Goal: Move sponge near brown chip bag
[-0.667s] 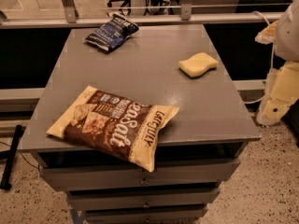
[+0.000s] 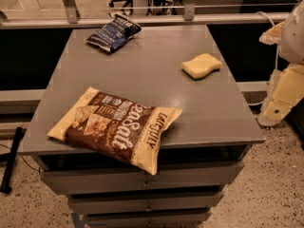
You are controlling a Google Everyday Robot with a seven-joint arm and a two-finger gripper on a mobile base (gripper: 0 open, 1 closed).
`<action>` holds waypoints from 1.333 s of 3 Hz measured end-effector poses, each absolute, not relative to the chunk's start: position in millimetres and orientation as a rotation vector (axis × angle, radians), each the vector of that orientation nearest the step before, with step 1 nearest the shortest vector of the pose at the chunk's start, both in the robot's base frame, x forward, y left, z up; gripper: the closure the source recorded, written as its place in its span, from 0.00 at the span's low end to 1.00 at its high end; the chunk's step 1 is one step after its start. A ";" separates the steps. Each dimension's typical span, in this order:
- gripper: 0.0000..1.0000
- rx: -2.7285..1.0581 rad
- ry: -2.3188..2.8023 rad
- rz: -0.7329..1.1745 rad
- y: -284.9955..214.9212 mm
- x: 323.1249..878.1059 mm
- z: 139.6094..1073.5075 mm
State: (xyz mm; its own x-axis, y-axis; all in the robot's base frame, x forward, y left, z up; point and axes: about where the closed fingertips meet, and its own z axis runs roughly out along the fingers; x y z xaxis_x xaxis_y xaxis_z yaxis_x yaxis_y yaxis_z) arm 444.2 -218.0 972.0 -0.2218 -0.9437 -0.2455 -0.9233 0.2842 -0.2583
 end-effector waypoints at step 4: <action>0.00 -1.332 1.988 0.177 -195.3 636.4 897.8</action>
Offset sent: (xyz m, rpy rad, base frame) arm 0.1525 0.0117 -0.0554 0.3572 -0.2295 -0.0185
